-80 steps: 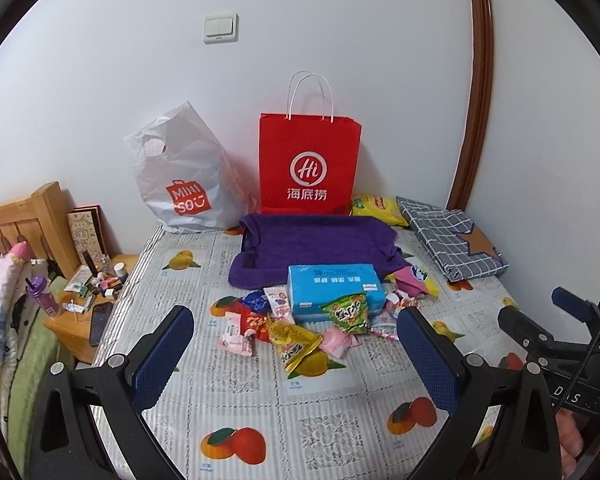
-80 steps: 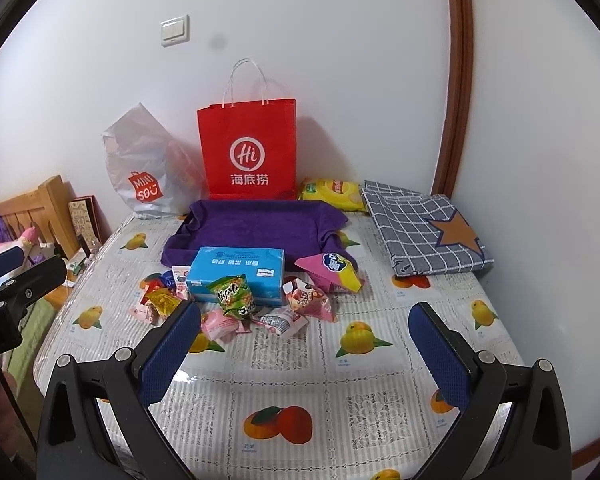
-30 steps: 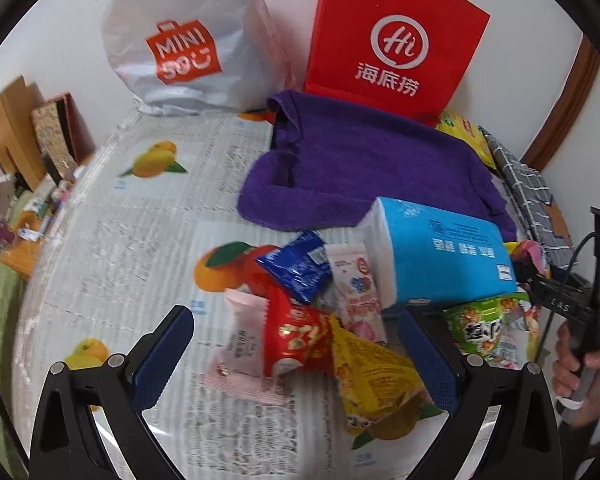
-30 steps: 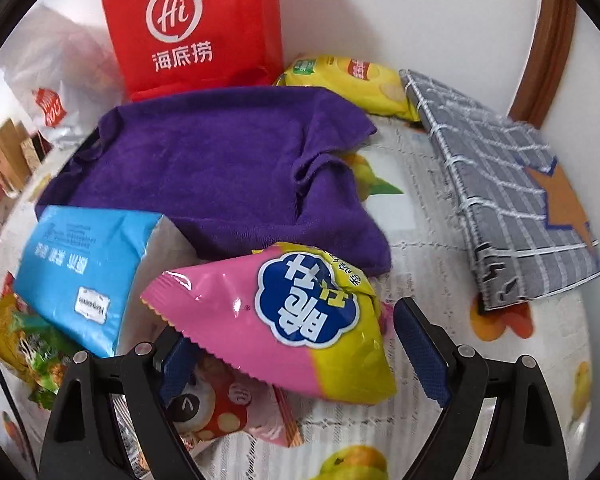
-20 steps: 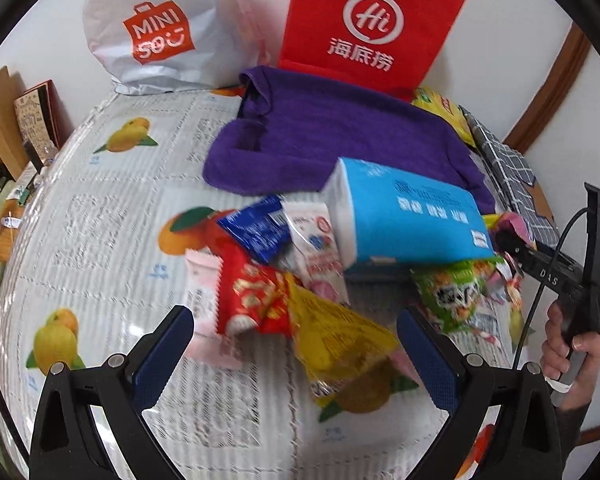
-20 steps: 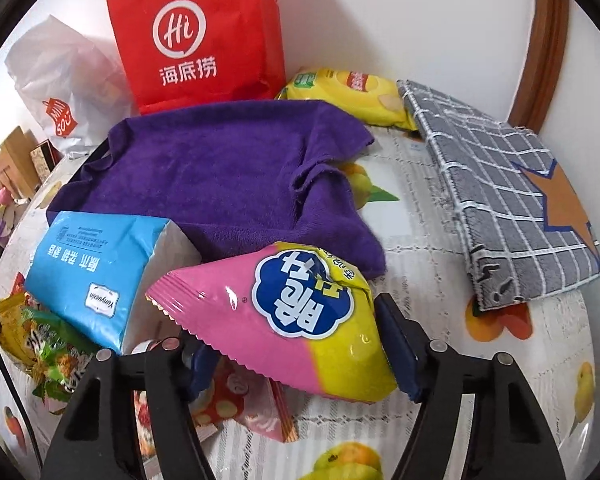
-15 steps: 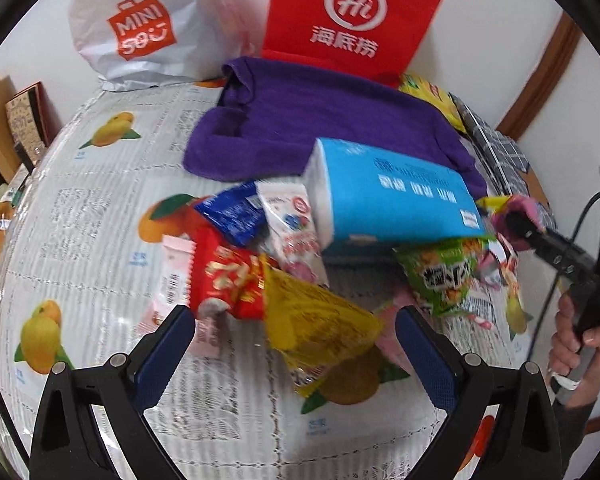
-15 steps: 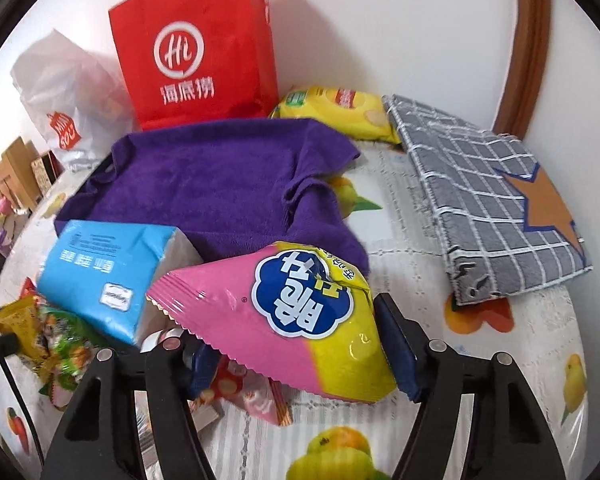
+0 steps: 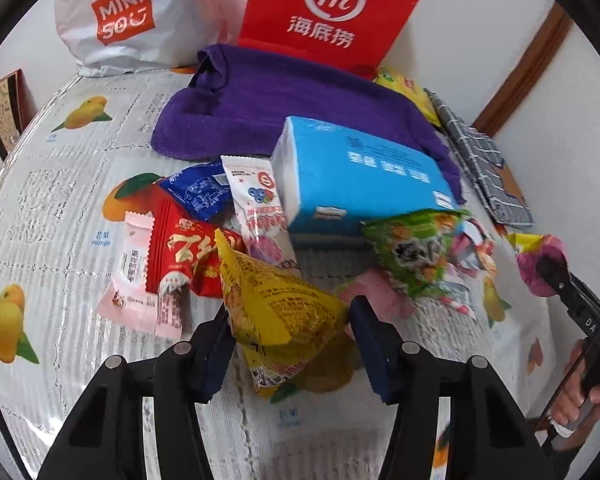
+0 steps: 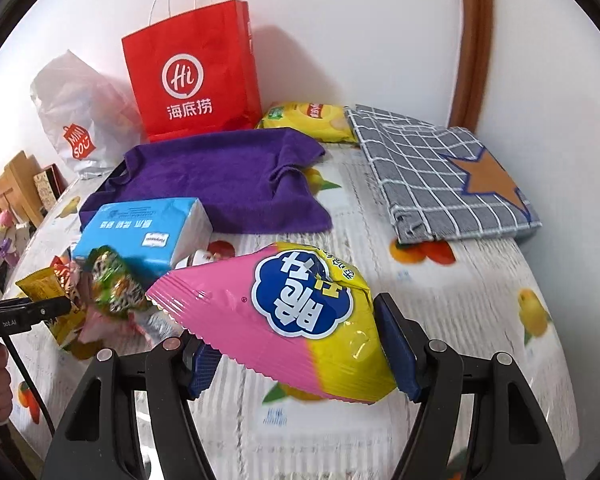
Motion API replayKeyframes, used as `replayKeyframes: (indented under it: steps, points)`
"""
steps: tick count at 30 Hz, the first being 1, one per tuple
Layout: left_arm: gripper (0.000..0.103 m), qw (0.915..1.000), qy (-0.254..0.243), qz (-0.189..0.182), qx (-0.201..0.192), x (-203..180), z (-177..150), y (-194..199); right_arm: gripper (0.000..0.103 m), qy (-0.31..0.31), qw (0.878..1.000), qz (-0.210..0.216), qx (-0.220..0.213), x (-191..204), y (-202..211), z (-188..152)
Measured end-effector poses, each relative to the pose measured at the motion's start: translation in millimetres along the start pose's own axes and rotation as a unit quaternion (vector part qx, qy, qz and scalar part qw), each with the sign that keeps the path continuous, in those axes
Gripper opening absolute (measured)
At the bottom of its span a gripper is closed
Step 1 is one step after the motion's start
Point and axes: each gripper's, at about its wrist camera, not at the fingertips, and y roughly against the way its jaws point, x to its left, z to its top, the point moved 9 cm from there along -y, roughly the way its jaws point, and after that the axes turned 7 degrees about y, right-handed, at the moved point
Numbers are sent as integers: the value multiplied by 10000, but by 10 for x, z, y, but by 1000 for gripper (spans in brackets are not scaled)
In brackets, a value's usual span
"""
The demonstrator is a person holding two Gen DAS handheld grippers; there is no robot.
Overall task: Organize snacks
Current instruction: 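Carry the chip bag and yellow packet onto the purple towel with both tools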
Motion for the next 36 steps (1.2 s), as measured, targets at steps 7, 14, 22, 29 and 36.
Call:
replayKeyframes:
  steps: [7, 14, 22, 29, 36]
  points:
    - [54, 9994, -260, 0, -217, -38, -111, 277, 70, -132, 9997, 185, -52, 170, 224, -134]
    - [54, 9981, -418, 78, -454, -78, -163, 544, 70, 83, 9995, 243, -192, 489, 475, -201]
    - [54, 9965, -523, 94, -638, -109, -216, 819, 70, 103, 9988, 381, -291, 732, 608, -260]
    - [54, 9964, -444, 73, -719, -184, -229, 1015, 70, 79, 9972, 583, -469, 760, 752, -304]
    - [54, 9933, -639, 2, -961, -377, -113, 1252, 70, -114, 9967, 535, -600, 660, 843, -185]
